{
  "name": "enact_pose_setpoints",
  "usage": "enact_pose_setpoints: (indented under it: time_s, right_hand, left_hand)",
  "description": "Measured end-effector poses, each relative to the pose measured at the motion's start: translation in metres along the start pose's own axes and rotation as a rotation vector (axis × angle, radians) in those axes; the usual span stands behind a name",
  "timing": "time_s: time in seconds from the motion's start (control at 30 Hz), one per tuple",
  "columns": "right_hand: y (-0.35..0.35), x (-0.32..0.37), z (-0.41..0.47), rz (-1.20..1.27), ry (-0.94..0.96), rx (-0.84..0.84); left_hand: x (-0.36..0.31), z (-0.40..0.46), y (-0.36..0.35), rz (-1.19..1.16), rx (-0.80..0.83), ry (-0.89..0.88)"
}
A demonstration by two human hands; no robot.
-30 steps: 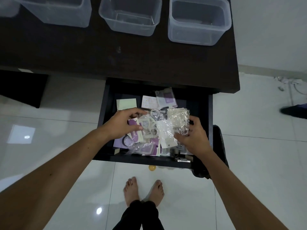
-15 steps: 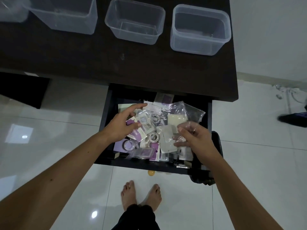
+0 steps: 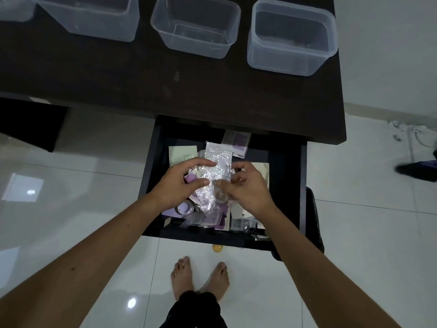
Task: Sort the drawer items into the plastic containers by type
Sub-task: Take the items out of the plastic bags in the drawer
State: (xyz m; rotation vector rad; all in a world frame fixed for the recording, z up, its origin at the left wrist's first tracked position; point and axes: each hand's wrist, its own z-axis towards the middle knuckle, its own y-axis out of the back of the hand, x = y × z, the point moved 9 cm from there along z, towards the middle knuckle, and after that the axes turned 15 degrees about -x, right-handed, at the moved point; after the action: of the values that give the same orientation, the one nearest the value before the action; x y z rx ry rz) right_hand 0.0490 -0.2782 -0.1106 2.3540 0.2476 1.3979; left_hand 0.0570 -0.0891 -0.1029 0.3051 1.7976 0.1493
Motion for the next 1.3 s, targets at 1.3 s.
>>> enact_pose_setpoints:
  time_s: [1.3]
  right_hand:
    - [0.037, -0.002, -0.032, 0.191, 0.004, 0.135]
  left_hand:
    - [0.015, -0.017, 0.021, -0.101, -0.213, 0.264]
